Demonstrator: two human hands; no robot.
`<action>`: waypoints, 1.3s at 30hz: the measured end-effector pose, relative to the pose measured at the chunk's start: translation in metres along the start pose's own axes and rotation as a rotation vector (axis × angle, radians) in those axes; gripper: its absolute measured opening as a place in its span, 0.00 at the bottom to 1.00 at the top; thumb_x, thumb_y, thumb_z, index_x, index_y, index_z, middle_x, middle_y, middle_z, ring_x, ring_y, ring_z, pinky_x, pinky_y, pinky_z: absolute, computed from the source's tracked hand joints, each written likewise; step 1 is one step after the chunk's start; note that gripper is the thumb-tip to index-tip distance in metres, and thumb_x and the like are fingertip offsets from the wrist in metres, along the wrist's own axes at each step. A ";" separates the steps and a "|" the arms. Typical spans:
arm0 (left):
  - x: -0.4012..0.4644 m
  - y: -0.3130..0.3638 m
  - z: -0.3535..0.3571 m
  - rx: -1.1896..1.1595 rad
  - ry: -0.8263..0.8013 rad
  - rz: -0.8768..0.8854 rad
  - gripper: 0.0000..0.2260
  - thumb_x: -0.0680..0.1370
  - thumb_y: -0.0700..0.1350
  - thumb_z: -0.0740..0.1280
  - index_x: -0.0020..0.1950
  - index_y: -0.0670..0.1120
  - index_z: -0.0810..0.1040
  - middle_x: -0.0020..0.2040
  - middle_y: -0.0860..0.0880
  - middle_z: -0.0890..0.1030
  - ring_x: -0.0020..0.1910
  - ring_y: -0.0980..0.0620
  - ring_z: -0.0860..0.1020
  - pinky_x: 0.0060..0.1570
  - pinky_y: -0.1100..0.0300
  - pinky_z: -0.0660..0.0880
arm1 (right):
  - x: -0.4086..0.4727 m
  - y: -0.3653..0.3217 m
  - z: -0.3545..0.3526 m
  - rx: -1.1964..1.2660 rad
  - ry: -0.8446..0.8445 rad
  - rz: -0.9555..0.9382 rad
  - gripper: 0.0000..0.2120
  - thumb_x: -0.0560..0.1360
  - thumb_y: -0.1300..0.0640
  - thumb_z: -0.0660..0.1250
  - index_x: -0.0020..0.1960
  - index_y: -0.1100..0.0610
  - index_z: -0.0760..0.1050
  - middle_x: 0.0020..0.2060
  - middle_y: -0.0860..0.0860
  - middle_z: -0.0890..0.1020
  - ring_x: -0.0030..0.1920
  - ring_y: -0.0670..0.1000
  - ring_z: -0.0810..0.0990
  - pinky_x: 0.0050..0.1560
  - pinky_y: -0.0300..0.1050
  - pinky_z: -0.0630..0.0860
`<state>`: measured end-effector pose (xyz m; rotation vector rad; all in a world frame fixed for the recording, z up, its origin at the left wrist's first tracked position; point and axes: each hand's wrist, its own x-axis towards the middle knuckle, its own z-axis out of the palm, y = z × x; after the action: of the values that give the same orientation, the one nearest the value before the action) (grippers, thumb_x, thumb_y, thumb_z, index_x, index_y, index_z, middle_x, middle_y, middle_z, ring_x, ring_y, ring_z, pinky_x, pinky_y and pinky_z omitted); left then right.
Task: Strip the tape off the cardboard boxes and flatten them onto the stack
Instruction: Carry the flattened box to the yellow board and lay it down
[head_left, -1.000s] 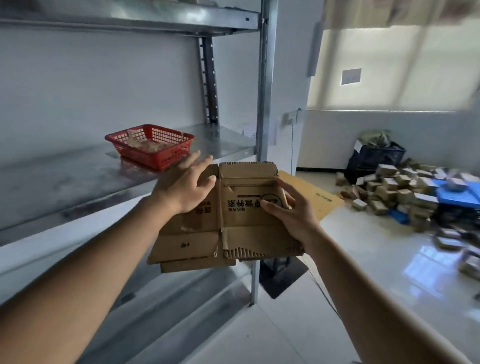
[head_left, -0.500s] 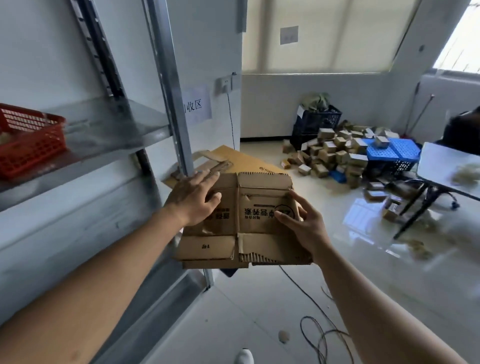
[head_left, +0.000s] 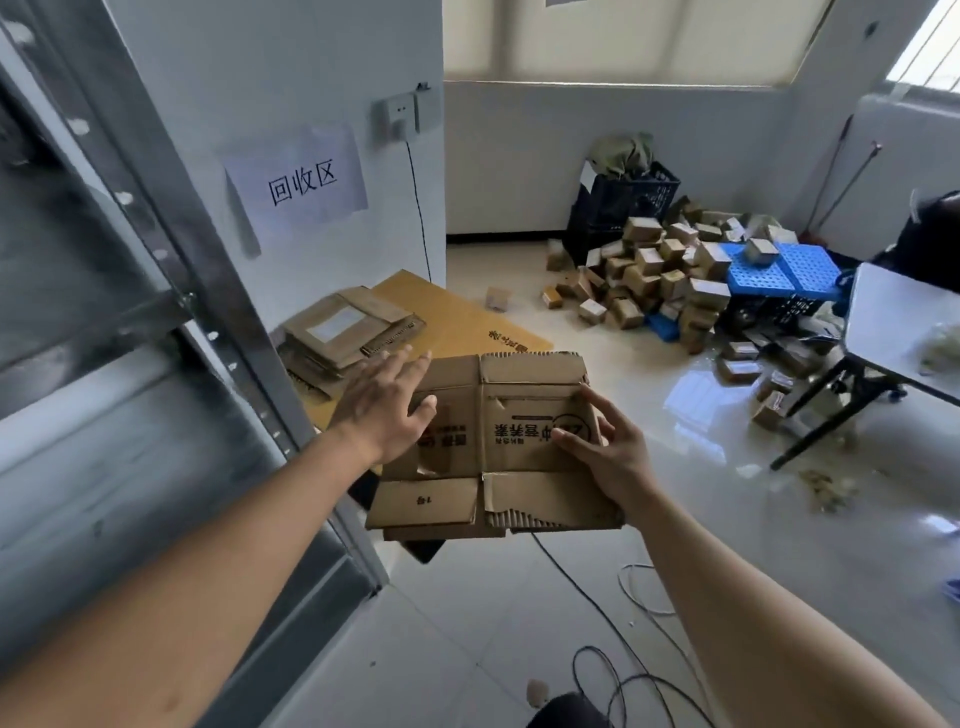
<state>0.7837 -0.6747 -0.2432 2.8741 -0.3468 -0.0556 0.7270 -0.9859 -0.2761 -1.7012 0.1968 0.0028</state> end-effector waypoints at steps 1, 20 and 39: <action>0.012 -0.003 0.002 -0.006 0.000 -0.020 0.30 0.84 0.61 0.56 0.85 0.54 0.53 0.85 0.48 0.55 0.83 0.44 0.55 0.81 0.45 0.54 | 0.017 0.000 -0.001 -0.001 -0.010 0.001 0.31 0.70 0.58 0.81 0.69 0.42 0.76 0.60 0.49 0.84 0.53 0.38 0.84 0.47 0.36 0.82; 0.213 -0.057 0.035 -0.129 0.078 -0.669 0.26 0.86 0.58 0.53 0.84 0.55 0.54 0.85 0.48 0.55 0.83 0.45 0.55 0.78 0.44 0.58 | 0.401 -0.006 0.055 -0.090 -0.598 0.097 0.32 0.69 0.52 0.83 0.68 0.36 0.74 0.62 0.46 0.82 0.52 0.42 0.85 0.46 0.40 0.83; 0.320 -0.209 0.105 -0.302 0.058 -0.892 0.27 0.86 0.55 0.58 0.84 0.53 0.56 0.84 0.48 0.55 0.83 0.44 0.52 0.80 0.42 0.56 | 0.559 0.017 0.269 -0.203 -0.793 0.176 0.46 0.71 0.54 0.81 0.80 0.36 0.59 0.55 0.37 0.82 0.49 0.36 0.84 0.38 0.37 0.82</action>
<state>1.1350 -0.5791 -0.3991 2.4841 0.8814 -0.1624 1.3058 -0.7953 -0.3956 -1.7509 -0.2574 0.8360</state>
